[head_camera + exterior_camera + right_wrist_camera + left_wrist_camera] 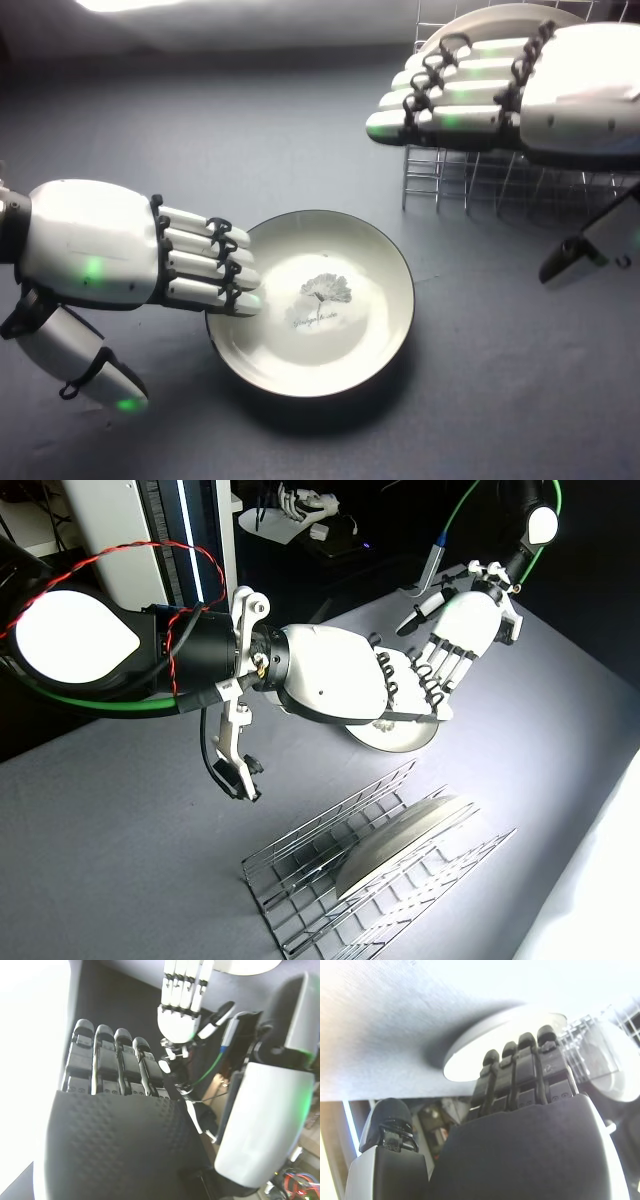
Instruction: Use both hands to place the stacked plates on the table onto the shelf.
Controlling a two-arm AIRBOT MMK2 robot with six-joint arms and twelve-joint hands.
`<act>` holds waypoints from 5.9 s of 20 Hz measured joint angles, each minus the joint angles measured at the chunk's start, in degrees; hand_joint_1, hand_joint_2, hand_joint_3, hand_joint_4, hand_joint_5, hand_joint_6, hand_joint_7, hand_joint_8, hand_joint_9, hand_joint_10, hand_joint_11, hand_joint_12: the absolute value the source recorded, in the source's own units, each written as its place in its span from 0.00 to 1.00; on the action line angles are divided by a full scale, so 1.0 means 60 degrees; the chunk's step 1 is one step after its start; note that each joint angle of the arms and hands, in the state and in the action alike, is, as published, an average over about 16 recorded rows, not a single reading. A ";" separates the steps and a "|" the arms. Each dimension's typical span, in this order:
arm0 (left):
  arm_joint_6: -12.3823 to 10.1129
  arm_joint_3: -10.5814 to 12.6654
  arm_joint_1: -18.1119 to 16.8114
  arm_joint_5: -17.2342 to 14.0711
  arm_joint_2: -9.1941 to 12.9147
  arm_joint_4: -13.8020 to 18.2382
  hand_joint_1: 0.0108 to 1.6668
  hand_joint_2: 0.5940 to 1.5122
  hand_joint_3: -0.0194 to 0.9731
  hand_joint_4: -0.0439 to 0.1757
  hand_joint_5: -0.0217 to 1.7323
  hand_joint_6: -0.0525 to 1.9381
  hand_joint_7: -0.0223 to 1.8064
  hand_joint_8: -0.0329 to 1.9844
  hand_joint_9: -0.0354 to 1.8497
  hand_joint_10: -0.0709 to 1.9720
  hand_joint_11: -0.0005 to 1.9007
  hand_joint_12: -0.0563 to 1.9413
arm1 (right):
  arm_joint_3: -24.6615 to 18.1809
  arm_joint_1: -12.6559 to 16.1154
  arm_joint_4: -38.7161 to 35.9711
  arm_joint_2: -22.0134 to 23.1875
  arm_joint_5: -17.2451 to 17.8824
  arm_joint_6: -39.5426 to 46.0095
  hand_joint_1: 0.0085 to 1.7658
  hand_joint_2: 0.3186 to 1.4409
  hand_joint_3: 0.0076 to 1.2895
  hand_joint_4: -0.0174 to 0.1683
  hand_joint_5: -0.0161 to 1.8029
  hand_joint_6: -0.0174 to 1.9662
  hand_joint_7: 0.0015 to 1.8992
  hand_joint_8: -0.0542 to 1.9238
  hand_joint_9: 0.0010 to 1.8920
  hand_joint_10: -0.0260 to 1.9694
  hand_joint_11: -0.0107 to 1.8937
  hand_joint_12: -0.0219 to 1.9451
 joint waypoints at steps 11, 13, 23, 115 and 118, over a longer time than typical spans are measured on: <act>0.0030 0.0230 0.0368 0.0107 -0.0242 -0.0157 0.00 0.60 0.04 0.21 0.02 0.03 0.02 0.01 0.03 0.04 0.01 0.02 | -0.0525 -0.0330 -0.0506 0.0008 -0.0064 0.0006 0.69 0.38 0.00 0.11 0.02 0.02 0.01 0.04 0.01 0.02 0.02 0.01; 0.0014 0.0283 0.0450 0.0112 -0.0284 -0.0195 0.00 0.60 0.04 0.20 0.02 0.03 0.02 0.01 0.03 0.04 0.01 0.02 | -0.0593 -0.0400 -0.0585 0.0008 -0.0076 0.0007 0.69 0.39 0.00 0.10 0.02 0.02 0.01 0.04 0.01 0.02 0.02 0.01; -0.0175 0.0418 0.0992 0.0102 -0.0364 -0.0497 0.00 0.58 0.04 0.17 0.01 0.01 0.02 0.01 0.03 0.04 0.01 0.02 | -0.0775 -0.0696 -0.0868 -0.0124 -0.0248 0.0010 0.69 0.40 0.00 0.10 0.02 0.02 0.01 0.04 0.01 0.02 0.02 0.01; -0.0709 -0.0008 -0.1152 -0.0651 0.2076 0.0291 0.00 0.56 0.04 0.22 0.02 0.03 0.02 0.02 0.03 0.04 0.01 0.03 | -0.0199 0.1144 0.4879 -0.1764 -0.1119 -0.0118 0.80 0.61 0.00 0.05 0.50 0.50 0.54 0.42 0.56 0.51 0.50 0.70; -0.0696 0.0200 -0.1091 -0.0668 0.1969 0.0277 0.00 0.56 0.04 0.22 0.02 0.03 0.02 0.02 0.03 0.04 0.01 0.03 | -0.0210 0.1305 0.5823 -0.1731 -0.1271 -0.0106 0.81 0.61 0.00 0.05 0.49 0.49 0.54 0.43 0.56 0.50 0.50 0.71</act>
